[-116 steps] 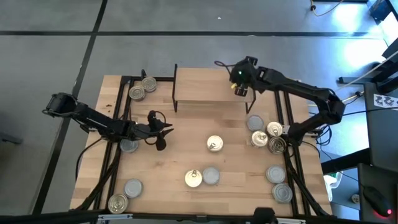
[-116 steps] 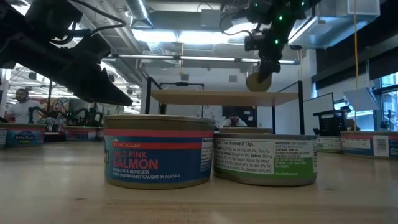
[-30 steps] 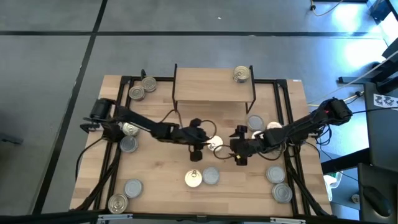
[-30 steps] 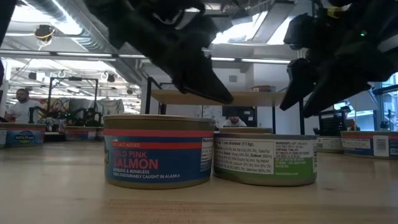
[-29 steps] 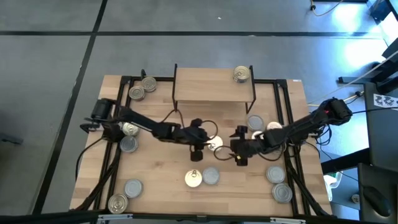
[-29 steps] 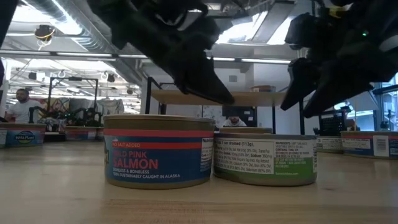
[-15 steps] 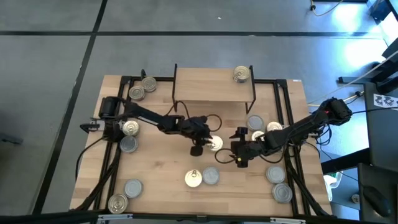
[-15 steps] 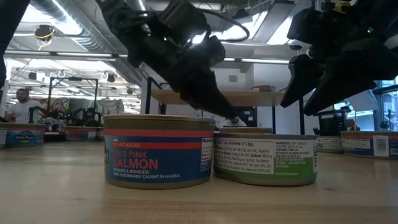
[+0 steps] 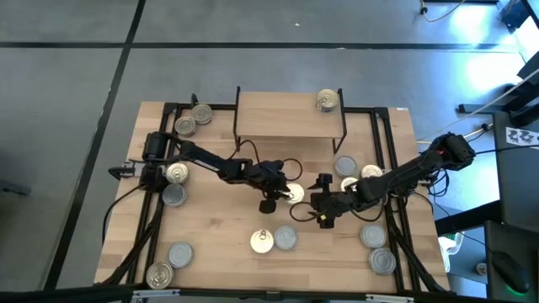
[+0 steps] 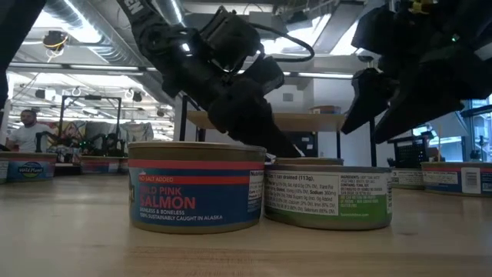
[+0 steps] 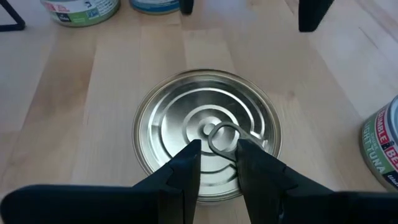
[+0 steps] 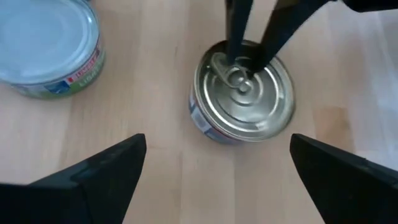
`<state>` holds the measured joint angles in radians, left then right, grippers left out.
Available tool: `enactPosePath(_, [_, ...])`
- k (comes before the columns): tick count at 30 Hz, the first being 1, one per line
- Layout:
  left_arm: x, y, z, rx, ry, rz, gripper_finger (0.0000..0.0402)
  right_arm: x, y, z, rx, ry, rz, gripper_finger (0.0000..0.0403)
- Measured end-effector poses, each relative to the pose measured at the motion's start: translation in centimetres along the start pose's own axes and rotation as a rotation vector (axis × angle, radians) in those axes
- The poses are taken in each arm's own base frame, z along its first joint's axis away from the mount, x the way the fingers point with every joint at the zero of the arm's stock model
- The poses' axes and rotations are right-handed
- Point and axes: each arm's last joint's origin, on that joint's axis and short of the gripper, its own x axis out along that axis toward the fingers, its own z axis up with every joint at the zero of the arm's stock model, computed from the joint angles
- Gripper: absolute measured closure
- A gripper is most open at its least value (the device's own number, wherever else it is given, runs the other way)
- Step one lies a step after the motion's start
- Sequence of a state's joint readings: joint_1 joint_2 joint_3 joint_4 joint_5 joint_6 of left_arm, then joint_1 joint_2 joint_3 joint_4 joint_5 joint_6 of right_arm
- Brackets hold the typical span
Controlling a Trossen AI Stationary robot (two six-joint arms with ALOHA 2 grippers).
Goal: Stack canned seafood by type on shelf
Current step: Stack the blue pink tuna can on top of the other blue pink tuna can on the shelf
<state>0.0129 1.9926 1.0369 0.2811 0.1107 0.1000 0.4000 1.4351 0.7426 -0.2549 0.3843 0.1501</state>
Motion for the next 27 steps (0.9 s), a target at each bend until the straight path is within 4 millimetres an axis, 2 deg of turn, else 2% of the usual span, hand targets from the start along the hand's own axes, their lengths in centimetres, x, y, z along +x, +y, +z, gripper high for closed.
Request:
enactPosePath(4, [-0.1, 0.3, -1.1, -0.023, -0.051, -0.002, 0.0302, 1.4, 0.6, 0.1, -0.09, -0.019, -0.01, 0.0006])
enactPosePath(12, [-0.8, 1.5, -3.1, -0.118, -0.118, -0.001, 0.0302, 3.9, 1.2, 0.3, -0.333, -0.057, -0.144, 0.0006])
enactPosePath(20, [-0.9, 2.1, -3.3, -0.146, -0.132, -0.028, 0.0302, 6.1, 1.6, -0.5, -0.535, 0.005, -0.301, 0.0006])
enactPosePath(27, [-0.9, 2.4, -3.3, -0.154, -0.136, -0.025, 0.0302, 7.1, 1.7, -1.1, -0.654, 0.058, -0.318, 0.0006])
